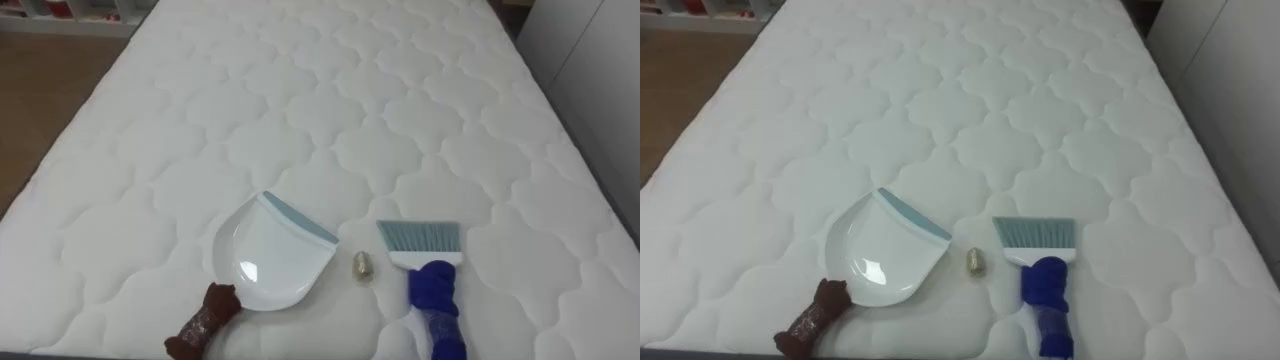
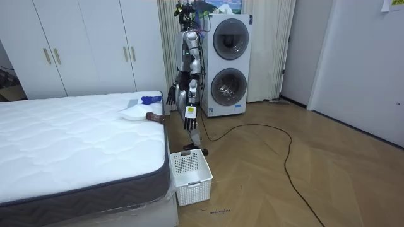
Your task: Clean bed
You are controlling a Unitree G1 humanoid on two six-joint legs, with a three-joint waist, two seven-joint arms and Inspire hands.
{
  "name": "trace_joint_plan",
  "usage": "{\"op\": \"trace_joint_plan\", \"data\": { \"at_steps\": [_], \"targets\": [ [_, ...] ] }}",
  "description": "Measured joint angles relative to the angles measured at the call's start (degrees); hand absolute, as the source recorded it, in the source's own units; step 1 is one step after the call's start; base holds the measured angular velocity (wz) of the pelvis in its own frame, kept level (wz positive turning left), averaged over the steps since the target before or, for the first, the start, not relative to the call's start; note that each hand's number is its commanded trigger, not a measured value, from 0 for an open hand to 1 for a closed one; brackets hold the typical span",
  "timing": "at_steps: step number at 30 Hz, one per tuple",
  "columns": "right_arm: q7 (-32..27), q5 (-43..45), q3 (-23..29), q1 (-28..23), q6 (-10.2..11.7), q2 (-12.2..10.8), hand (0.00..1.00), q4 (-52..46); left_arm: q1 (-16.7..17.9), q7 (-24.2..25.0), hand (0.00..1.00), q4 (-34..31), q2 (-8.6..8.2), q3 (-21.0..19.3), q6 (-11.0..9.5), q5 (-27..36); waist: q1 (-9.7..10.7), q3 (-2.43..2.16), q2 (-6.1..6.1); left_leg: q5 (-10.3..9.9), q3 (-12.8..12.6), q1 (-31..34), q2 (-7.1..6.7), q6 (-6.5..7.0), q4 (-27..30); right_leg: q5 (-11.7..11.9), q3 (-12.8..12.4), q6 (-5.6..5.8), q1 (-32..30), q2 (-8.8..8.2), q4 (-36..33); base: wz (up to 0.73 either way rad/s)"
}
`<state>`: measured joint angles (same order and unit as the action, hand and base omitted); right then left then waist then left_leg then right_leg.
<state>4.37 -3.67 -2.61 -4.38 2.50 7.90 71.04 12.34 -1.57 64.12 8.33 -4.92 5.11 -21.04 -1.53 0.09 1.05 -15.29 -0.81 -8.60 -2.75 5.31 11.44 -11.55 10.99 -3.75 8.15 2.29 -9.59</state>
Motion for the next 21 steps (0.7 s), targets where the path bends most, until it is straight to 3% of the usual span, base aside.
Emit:
{"op": "trace_joint_plan", "data": {
  "at_steps": [11, 18, 21],
  "targets": [
    [-0.4, -0.5, -0.1, -0.1, 0.0, 0.0, 0.00, 0.0, -0.3, -1.5, 0.00, 0.0, -0.01, 0.0, 0.0, 0.1, 0.0, -0.01, -0.05, 0.0, -0.2, 0.0, 0.07, 0.00, -0.1, 0.0, 0.0, 0.00, 0.0, 0.04, -0.1, 0.00],
    [-0.5, -0.5, -0.1, -0.1, 0.4, 0.0, 0.00, 0.0, -0.3, -4.8, 0.00, -0.4, -0.01, -0.1, -0.3, 0.2, 0.2, 0.05, 0.09, 0.0, -0.1, 0.0, 0.07, 0.00, -0.3, 0.0, 0.1, 0.00, -0.1, 0.07, -0.1, 0.01],
    [-0.8, -0.2, -0.1, -0.1, 0.7, 0.0, 0.00, 0.0, -0.2, -7.7, 0.00, -2.8, 0.00, -1.4, -1.6, 1.2, 0.6, 0.18, 0.48, 0.0, 0.2, 0.1, 0.02, 0.00, -0.2, 0.0, 0.4, 0.00, -0.1, 0.00, -0.1, 0.04]
  ]
}}
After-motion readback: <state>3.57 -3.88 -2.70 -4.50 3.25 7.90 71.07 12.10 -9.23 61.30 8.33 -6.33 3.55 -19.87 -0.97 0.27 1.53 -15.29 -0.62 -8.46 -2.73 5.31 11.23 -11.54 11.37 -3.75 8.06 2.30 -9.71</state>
